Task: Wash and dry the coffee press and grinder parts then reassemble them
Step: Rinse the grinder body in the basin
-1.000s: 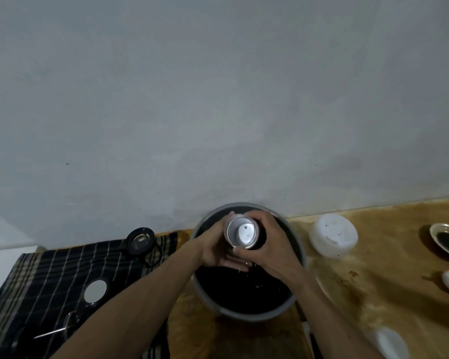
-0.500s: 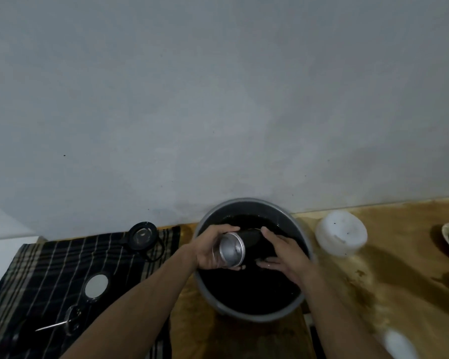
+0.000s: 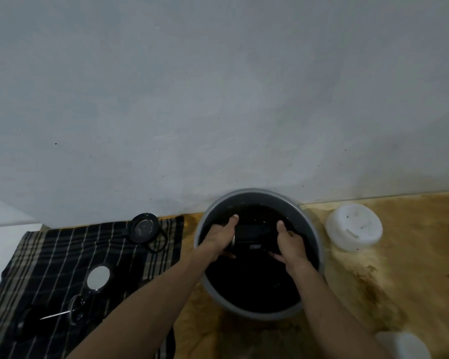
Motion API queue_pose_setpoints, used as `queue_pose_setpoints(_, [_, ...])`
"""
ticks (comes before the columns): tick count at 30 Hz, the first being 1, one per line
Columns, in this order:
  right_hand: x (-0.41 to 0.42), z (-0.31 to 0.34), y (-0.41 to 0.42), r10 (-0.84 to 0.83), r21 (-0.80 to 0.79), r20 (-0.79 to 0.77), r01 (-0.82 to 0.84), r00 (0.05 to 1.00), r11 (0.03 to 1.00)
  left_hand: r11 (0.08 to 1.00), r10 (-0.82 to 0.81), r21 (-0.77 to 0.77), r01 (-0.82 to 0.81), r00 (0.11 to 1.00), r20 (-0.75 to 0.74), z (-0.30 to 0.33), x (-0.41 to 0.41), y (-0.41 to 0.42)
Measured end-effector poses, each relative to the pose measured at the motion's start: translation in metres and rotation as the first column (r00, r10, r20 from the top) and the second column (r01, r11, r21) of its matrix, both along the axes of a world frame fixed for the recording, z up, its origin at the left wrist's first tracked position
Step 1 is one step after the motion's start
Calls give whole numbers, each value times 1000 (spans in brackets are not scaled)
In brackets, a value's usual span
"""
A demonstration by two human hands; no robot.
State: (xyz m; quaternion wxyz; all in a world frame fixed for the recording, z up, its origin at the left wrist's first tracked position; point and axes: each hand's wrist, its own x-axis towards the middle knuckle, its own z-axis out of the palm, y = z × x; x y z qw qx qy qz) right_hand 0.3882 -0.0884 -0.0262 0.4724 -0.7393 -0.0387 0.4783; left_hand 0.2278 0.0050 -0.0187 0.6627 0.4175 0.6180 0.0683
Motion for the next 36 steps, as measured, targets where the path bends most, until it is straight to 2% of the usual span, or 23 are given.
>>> queue_pose_setpoints(6, [6,-15,1,123,-118,96,-111,988,987,988,-150,15,155,974,-170,-13,-6,7])
queue_pose_setpoints(12, [8,-16,5,98,-120,152,-80,984,990,974,-194,61,217,945,-262,-13,-3,4])
queue_pose_setpoints(17, [15,-11,3,15,-62,-13,-16,1000,998,980,-190,12,198,954,-232,-11,-4,3])
queue_pose_setpoints(19, [17,-6,0,-43,-34,-88,40,995,999,982,-164,60,181,961,-221,-7,-5,1])
queue_pose_setpoints(21, [19,-1,-1,-78,2,-132,79,988,997,964,-147,182,192,961,-236,0,-2,-1])
queue_pose_setpoints(24, [14,5,-2,-116,13,-162,120,980,993,873,-156,402,276,939,-306,16,3,-5])
queue_pose_setpoints(28, [3,17,-3,-59,-10,-215,58,975,998,677,-176,569,468,852,-492,55,12,-10])
queue_pose_setpoints(32, [-4,28,-10,-10,2,-277,11,961,1000,494,-143,618,611,759,-636,85,23,-21])
queue_pose_setpoints(36, [-12,50,-24,-19,11,-333,24,943,1000,402,-146,644,650,740,-656,106,28,-30])
